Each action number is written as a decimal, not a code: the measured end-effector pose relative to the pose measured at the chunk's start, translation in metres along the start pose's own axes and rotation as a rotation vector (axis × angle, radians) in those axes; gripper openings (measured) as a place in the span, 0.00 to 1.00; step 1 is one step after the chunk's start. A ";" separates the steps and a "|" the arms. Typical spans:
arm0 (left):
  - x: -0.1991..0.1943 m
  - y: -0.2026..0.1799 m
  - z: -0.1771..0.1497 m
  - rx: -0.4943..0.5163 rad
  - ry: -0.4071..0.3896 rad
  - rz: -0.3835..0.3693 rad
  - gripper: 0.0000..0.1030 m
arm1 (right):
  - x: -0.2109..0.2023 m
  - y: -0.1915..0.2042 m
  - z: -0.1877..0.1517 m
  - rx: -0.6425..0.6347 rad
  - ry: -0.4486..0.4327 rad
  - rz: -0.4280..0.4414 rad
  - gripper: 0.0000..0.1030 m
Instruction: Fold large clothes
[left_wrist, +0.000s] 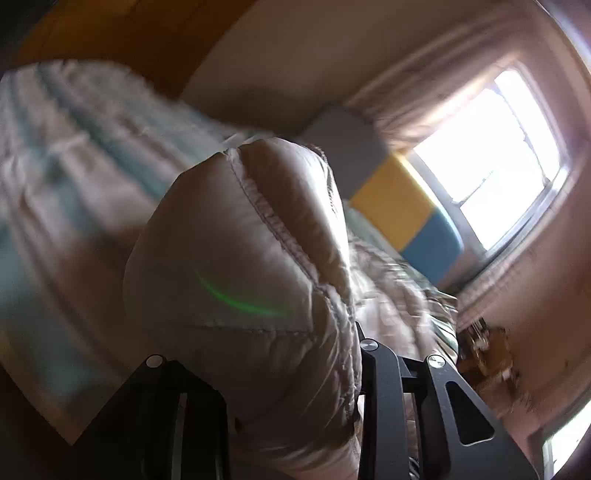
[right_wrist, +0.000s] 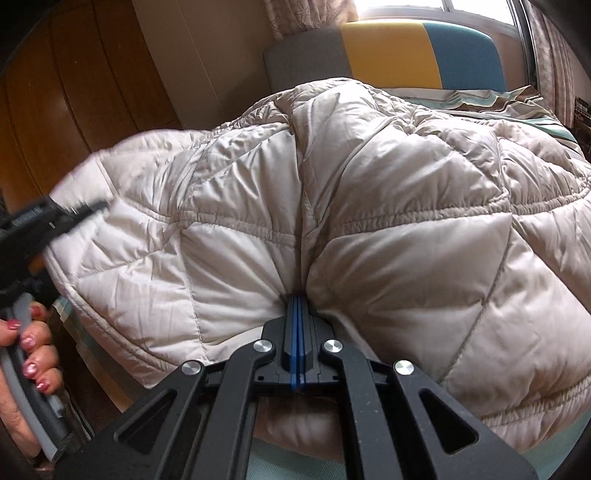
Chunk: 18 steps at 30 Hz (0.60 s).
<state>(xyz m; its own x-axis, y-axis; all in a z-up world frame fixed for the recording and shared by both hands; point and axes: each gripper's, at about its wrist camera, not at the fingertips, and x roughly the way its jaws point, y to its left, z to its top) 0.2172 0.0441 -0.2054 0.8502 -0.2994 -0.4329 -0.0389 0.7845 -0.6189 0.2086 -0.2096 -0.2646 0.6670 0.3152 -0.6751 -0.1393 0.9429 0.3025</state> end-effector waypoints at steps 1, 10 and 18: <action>-0.004 -0.012 0.000 0.042 -0.014 -0.025 0.29 | 0.000 0.000 0.000 0.002 0.001 0.001 0.00; -0.017 -0.107 -0.016 0.409 -0.052 -0.157 0.29 | -0.005 -0.012 0.005 0.068 -0.003 0.062 0.01; -0.010 -0.122 -0.022 0.458 -0.025 -0.161 0.29 | -0.070 -0.042 0.015 0.101 -0.134 -0.006 0.44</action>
<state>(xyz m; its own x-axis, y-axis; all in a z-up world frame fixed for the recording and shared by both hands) 0.2020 -0.0605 -0.1393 0.8391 -0.4276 -0.3363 0.3243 0.8895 -0.3219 0.1790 -0.2725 -0.2195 0.7604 0.2864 -0.5829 -0.0658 0.9269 0.3695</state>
